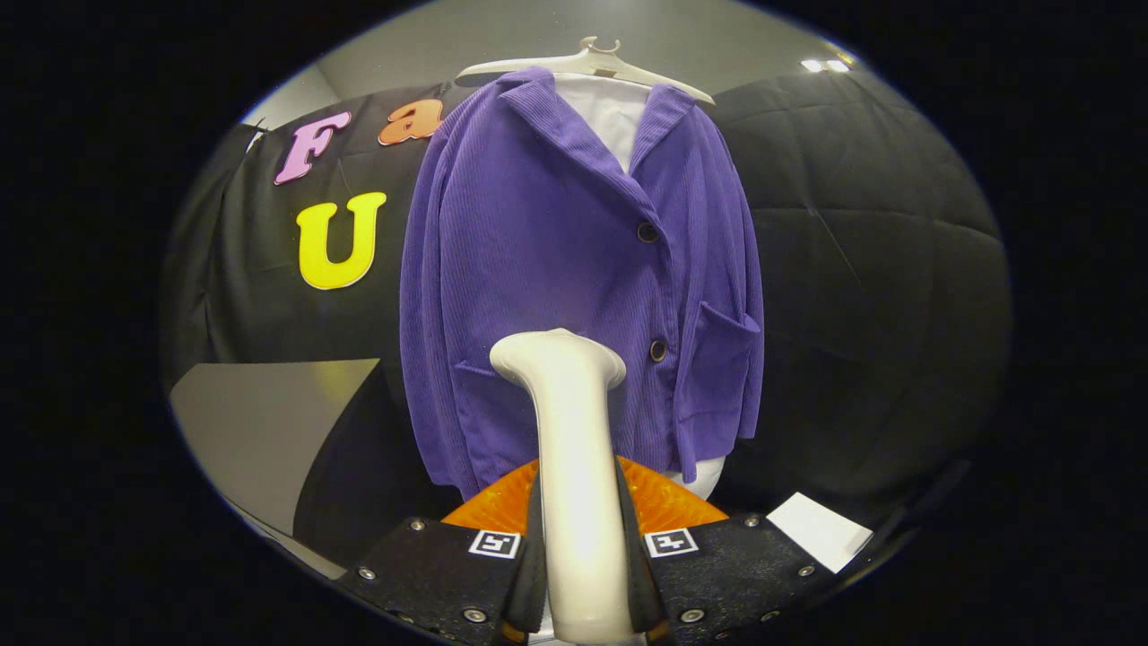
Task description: Iron the clothes twice with a garment steamer, once on the left side and once on the right side.
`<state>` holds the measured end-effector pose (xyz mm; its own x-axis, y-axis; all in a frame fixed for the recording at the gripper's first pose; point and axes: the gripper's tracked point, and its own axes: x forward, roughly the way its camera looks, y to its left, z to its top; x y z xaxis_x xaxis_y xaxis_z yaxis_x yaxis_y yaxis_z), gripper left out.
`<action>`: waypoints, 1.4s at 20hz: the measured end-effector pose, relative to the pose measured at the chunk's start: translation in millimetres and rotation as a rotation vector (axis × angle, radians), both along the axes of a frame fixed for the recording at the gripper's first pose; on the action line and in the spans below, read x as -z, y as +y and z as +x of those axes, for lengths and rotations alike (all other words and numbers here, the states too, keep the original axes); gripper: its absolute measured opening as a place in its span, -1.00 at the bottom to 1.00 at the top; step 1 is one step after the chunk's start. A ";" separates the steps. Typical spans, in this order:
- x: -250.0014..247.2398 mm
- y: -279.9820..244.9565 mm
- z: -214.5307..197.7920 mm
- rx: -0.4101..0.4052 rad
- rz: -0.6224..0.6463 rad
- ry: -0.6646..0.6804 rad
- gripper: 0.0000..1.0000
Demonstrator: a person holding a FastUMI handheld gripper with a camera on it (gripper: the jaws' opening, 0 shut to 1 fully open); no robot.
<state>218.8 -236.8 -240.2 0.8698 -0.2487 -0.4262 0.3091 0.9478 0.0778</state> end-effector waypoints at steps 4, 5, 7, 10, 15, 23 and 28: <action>22.1 0.7 -17.1 0.003 0.016 0.017 -0.28; 24.4 0.8 -17.9 0.007 0.019 0.018 -0.28; 41.0 1.4 -23.2 0.010 0.021 0.063 -0.28; 70.5 7.0 -36.2 -0.009 0.003 0.151 -0.28; 96.3 11.8 -50.9 -0.009 0.046 0.229 -0.28; 51.0 -29.4 -64.1 0.065 0.087 0.153 -0.28; 5.6 -60.2 -73.4 0.046 0.058 0.101 -0.28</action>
<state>145.4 -297.1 -245.7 0.8102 -0.2595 -0.5255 0.3607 0.9275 0.0982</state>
